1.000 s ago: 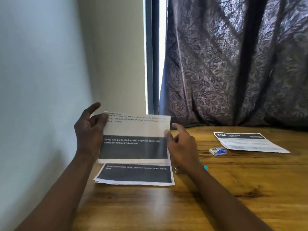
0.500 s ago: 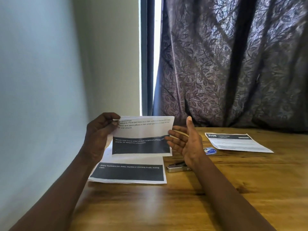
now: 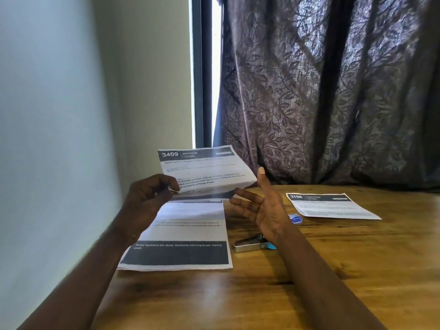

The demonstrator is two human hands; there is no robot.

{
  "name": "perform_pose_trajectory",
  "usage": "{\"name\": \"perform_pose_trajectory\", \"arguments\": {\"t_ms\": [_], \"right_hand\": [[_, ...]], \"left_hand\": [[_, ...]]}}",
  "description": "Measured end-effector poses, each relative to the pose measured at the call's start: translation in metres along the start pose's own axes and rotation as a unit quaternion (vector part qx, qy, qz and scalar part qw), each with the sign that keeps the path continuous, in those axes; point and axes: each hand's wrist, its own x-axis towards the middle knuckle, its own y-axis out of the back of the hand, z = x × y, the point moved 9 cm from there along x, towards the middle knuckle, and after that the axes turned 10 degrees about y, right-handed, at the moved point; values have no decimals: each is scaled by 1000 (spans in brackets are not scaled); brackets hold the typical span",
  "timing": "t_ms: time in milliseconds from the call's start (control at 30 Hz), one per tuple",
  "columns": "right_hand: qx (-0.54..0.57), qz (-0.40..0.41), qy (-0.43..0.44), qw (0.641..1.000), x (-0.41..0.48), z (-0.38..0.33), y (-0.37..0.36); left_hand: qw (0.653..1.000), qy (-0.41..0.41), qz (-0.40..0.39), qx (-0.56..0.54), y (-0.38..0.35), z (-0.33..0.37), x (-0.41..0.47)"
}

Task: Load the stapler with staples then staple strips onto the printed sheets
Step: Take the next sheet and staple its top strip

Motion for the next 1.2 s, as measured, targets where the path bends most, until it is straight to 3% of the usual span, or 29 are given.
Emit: {"name": "perform_pose_trajectory", "arguments": {"t_ms": [167, 367, 733, 1000, 1200], "right_hand": [[5, 37, 11, 999, 2, 0, 11], [-16, 46, 14, 999, 5, 3, 16], [-33, -69, -10, 997, 2, 9, -6], [-34, -93, -30, 995, 3, 14, -3], [-54, -74, 15, 996, 4, -5, 1]], "left_hand": [[998, 41, 6, 52, 2, -15, 1], [996, 82, 6, 22, 1, -25, -3], [981, 146, 129, -11, 20, -66, 8], [966, 217, 63, -125, 6, -72, 3], [986, 160, 45, -26, 0, -55, 0]]}}
